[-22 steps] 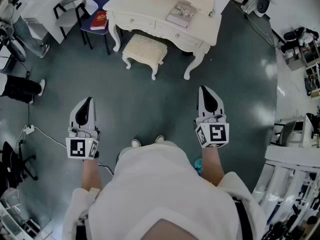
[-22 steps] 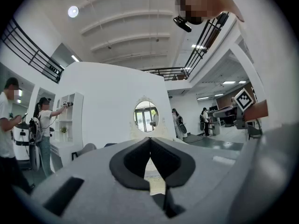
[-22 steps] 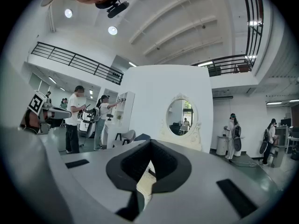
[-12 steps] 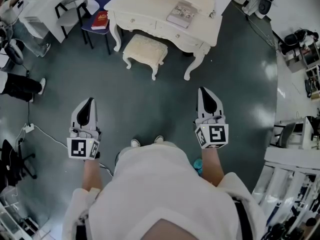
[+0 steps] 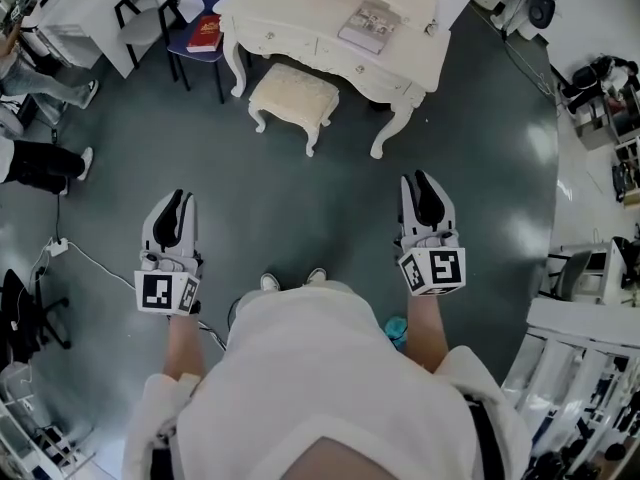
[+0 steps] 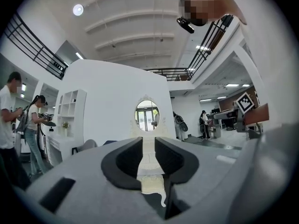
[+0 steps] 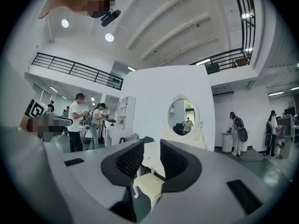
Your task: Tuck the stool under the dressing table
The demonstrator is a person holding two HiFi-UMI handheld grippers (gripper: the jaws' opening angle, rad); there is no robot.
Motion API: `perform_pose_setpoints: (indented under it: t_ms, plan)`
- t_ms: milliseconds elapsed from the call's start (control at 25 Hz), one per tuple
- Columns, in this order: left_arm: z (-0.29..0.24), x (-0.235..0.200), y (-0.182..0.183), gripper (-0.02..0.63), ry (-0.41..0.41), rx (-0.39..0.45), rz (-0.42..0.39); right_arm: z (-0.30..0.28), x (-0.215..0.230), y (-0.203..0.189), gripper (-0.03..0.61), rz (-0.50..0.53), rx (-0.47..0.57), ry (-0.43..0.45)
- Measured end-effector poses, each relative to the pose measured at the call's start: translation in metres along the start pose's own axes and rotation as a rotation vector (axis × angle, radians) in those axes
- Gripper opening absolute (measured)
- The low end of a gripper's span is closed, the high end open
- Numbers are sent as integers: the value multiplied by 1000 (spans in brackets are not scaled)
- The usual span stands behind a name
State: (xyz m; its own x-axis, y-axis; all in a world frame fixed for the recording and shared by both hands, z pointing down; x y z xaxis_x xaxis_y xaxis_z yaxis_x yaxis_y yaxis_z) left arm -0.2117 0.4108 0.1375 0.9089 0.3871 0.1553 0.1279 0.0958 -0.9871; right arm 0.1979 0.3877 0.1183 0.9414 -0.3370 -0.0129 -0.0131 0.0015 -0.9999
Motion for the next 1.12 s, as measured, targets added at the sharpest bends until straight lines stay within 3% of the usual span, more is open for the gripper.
perform_pose_setpoints:
  t_ms: [200,280,400,1120]
  plan:
    - [-2,-7,-2,223,37,-5,-2,-2,13,0,233,-34,-7,16]
    - [-3,-10,-3,296,72,-8,-10,-4,18,-3,269,-43,-13,26]
    - [-4,-11,-2,357,119,-12,-25,-8,24,-5,290,-41,-26,41]
    - [-22,12,-19,353,186,-92,-39,-48,41,-44,291,25,-92,130]
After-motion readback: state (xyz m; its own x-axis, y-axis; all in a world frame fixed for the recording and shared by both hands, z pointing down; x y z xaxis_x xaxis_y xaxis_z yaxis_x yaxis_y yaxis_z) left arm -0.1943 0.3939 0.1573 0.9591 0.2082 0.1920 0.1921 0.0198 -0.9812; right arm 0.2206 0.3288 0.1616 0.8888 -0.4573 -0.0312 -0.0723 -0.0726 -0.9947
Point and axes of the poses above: the fingertips, and each gripper's own axes: z backward along the fingers, x to its right, y out of its top, the point moved 5 cm from there along z, backward along the fingers, and after that the axes turned 4 degrees about -z, right-handed, at the moved point
